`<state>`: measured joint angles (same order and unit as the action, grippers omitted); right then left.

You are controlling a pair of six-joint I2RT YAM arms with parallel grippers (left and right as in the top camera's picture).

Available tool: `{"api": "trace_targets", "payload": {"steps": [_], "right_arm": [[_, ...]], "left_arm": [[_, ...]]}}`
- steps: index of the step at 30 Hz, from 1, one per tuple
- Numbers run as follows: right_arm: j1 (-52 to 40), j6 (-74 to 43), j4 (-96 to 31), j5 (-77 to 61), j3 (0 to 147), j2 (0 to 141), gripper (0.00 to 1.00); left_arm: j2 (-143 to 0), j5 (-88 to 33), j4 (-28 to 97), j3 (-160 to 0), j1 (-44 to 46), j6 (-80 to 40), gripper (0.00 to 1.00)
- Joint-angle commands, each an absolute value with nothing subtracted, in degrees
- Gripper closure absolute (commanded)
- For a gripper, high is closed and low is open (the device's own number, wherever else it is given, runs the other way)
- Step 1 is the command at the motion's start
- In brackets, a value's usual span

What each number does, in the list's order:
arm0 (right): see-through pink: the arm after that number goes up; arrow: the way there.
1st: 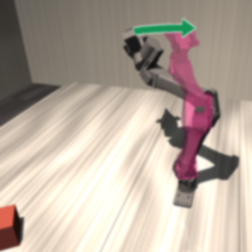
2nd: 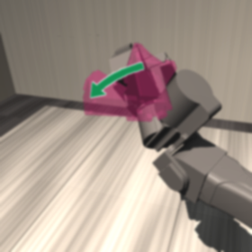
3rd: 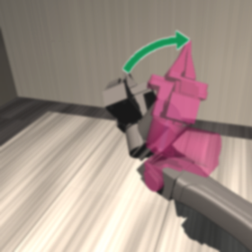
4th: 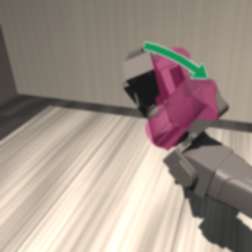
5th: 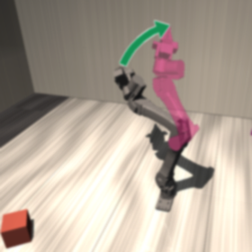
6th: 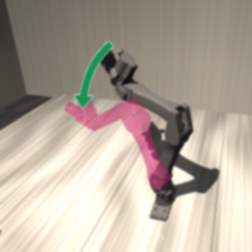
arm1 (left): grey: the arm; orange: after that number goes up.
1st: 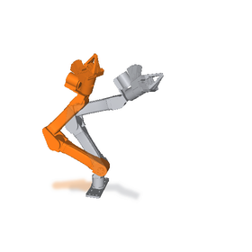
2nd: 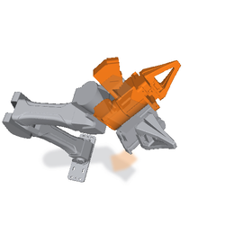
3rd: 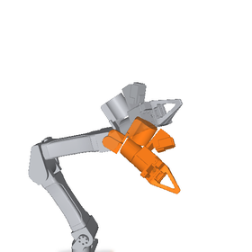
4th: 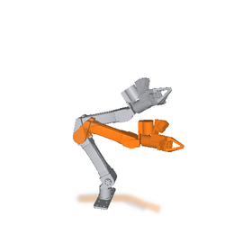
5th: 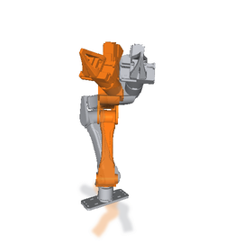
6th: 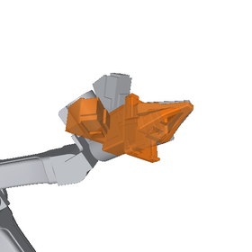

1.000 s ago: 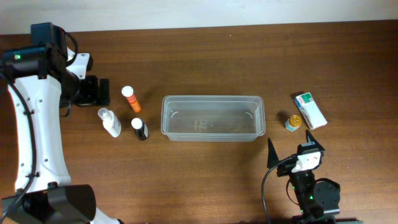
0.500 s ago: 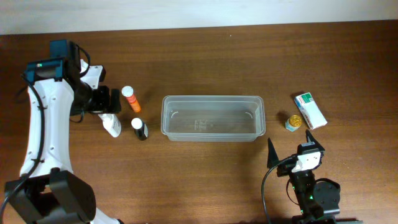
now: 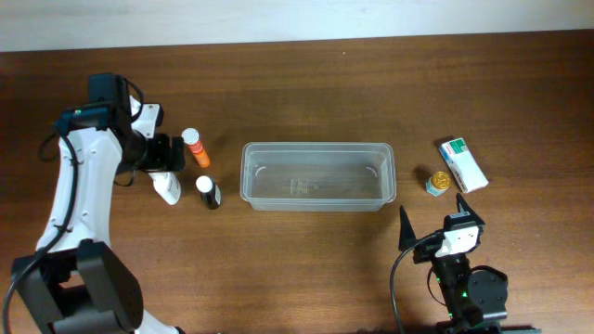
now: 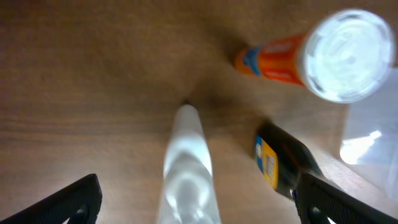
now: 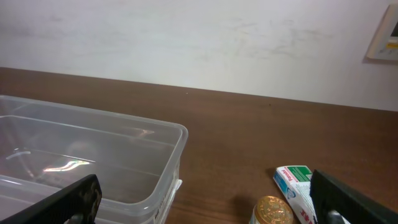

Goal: Pack container
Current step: 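Move the left gripper over the white spray bottle and descend, then close the left gripper on the white spray bottle and lift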

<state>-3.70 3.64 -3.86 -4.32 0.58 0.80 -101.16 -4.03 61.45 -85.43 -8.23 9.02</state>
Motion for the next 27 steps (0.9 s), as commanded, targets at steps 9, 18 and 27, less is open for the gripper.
{"api": "trace_targets", "payload": {"steps": [9, 18, 27], "right_arm": [[-3.25, 3.86, -4.16, -4.01, 0.32, 0.36, 0.02], [-3.25, 3.86, -4.16, -4.01, 0.32, 0.36, 0.02], [-3.25, 3.86, -4.14, -4.01, 0.32, 0.36, 0.02]], "left_arm": [[-101.43, -1.52, 54.43, -80.6, -8.43, 11.53, 0.11], [-101.43, -1.52, 53.15, -78.78, -8.36, 11.46, 0.22], [-101.54, -1.5, 51.68, -76.9, -8.25, 11.46, 0.23]]}}
